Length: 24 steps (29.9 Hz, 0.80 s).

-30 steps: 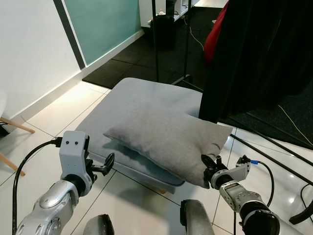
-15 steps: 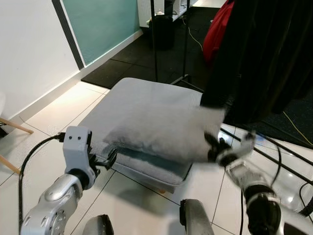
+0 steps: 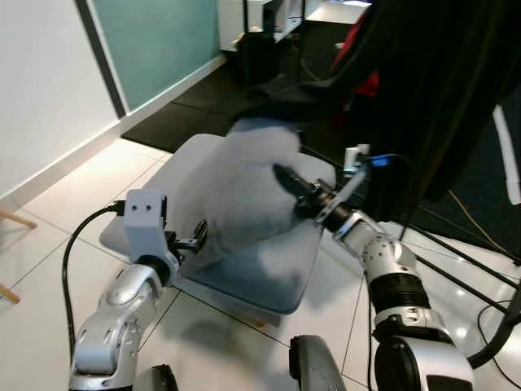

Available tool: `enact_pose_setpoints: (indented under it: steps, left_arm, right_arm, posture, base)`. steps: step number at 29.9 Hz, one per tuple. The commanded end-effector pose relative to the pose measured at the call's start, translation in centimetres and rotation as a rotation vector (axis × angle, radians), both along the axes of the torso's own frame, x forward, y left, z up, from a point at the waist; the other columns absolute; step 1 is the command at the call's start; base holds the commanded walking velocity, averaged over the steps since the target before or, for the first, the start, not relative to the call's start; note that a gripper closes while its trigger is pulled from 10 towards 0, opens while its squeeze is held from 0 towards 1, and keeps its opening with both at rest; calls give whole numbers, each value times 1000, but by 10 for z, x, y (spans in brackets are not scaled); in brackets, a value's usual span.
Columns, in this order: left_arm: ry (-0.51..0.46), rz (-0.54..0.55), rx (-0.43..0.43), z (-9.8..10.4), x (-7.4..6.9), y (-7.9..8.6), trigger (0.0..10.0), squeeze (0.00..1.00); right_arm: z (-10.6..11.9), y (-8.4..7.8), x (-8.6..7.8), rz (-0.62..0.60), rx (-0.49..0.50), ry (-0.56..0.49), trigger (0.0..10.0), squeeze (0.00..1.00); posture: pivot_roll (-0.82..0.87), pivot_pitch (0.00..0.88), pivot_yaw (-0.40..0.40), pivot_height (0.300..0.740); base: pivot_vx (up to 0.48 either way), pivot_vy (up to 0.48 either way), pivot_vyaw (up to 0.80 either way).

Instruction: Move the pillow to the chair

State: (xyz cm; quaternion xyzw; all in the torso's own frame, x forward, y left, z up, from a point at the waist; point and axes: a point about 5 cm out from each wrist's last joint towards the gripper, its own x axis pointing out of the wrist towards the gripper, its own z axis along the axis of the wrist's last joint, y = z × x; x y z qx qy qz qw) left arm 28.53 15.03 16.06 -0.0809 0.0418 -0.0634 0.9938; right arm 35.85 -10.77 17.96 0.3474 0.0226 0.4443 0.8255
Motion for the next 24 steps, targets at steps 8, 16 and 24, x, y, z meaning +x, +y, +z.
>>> enact_pose_setpoints:
  steps: [8,16,24]
  left_arm:
    - [-28,45,6,-2,6,-2,10000,0]
    - [-35,42,20,-5,9,-5,10000,0]
    - [-36,44,31,-9,8,-5,10000,0]
  right_arm:
    - [12,25,-15,136,-30,-80,0,0]
    - [-8,48,-39,238,-90,-38,0,0]
    - [-15,55,-51,282,-137,-23,0,0]
  posture:
    - [-160,0,-57,606]
    - [-160,0,-61,636]
    - [-159,0,-62,666]
  base:
    - [0,0,0]
    - [0,0,0]
    - [0,0,0]
